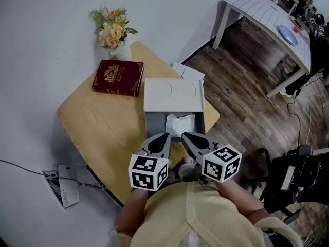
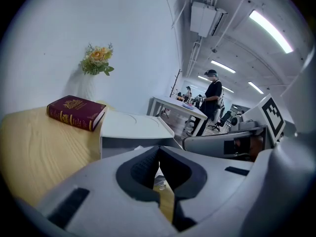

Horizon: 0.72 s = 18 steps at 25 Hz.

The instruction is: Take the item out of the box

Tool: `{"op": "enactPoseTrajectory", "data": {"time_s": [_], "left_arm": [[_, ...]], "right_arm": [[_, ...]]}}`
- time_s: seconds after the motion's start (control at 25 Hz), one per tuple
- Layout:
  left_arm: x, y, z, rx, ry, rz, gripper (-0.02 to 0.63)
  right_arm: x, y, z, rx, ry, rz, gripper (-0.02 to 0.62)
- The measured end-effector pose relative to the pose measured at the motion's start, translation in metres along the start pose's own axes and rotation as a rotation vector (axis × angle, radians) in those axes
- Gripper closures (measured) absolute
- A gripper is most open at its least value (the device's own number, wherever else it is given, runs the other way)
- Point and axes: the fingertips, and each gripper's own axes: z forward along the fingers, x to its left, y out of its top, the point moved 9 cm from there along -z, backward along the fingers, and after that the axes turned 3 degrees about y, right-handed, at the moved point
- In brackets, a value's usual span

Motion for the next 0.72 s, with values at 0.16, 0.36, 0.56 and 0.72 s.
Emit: {"op": "enactPoseTrajectory", "data": {"time_s": [0.16, 0.36, 0.56, 0.72], "left_arm": [[-0.001, 0.008, 0.017, 0.015, -0.001, 0.026, 0.584], [0.0, 0.015, 0.033, 0.047, 0.023, 0.052, 0.584], [0.006, 0.017, 0.044, 0.092, 0.054, 0.049, 0.584], [0.005, 0.02, 0.052, 0.141, 0.021, 0.027, 0.584]], "right_arm": [[-0.015, 0.011, 0.004, 0.022, 0.024, -0.013, 0.565], [-0.028, 0.018, 0.008, 0.041, 0.089, -0.023, 0.565], [-0.042, 0.023, 0.011, 0.079, 0.091, -0.059, 0.564], [-0.052, 0.026, 0.014, 0.104, 0.113, -0.045, 0.563]]}}
